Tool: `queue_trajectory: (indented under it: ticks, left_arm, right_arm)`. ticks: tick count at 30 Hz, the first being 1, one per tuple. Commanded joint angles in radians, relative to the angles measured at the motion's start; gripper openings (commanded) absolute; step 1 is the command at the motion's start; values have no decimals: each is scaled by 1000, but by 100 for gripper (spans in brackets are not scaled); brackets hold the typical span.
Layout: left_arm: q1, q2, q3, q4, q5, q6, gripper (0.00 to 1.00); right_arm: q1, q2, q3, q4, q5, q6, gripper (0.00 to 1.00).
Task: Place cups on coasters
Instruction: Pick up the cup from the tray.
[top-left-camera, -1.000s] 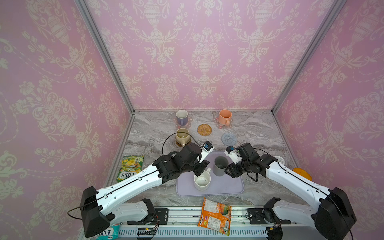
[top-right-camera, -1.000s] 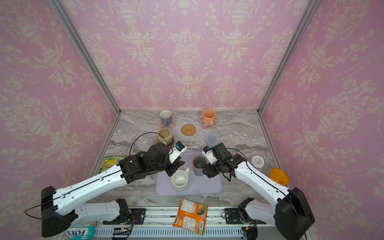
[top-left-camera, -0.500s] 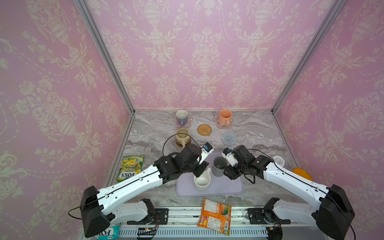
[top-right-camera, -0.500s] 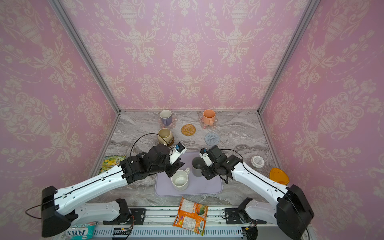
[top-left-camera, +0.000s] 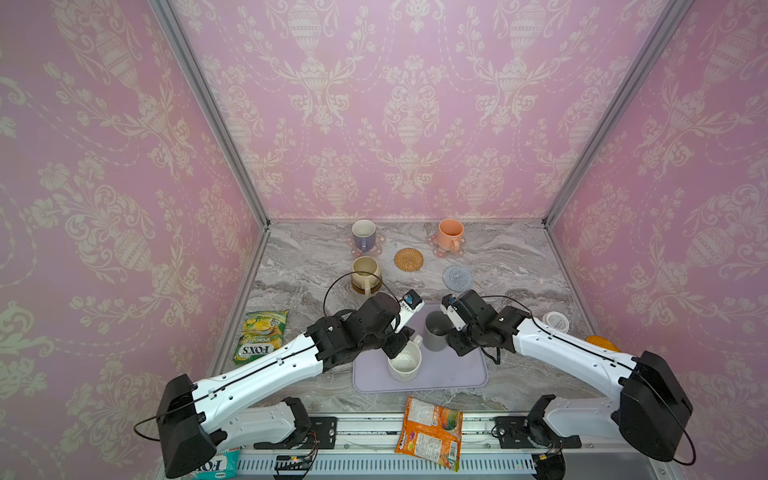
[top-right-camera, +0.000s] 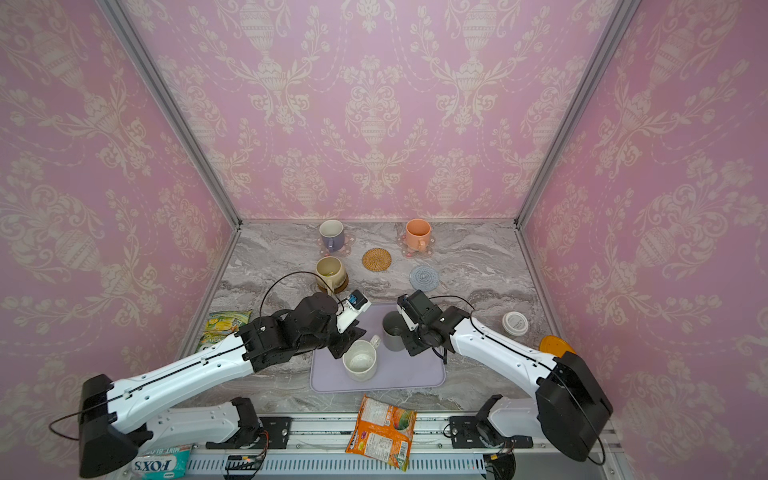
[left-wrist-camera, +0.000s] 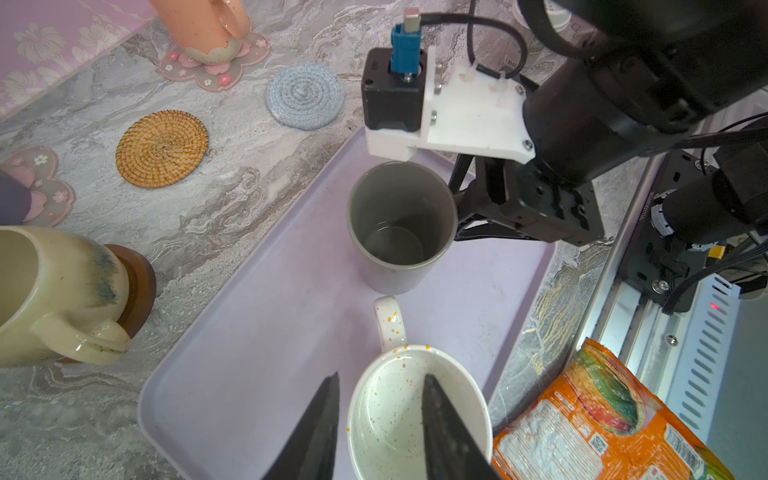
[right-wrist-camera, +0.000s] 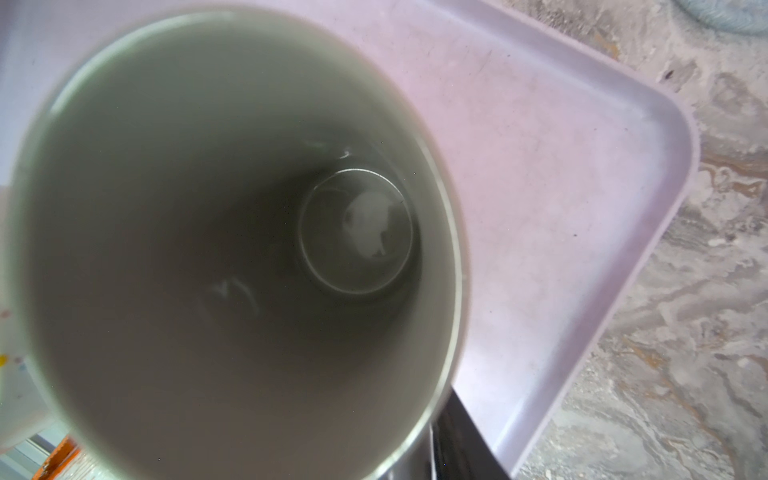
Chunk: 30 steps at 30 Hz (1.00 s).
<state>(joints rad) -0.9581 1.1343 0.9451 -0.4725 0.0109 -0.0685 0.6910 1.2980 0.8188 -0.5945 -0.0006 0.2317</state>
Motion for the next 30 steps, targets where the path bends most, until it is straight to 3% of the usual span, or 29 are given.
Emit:
queue_trajectory:
  ticks: [1, 12, 22, 30]
  left_arm:
    - [7, -39, -22, -4, -35, -10, 37]
    - [7, -90, -68, 9, -38, -37, 37]
    - [7, -163, -111, 12, -63, -53, 38]
    - [7, -163, -114, 13, -74, -54, 38]
  right_arm:
    - [5, -20, 18, 25, 21, 40, 34]
    - [13, -17, 14, 28, 17, 84, 20]
    - [29, 1, 40, 21, 63, 97, 0]
    - [50, 23, 77, 4, 100, 70, 0]
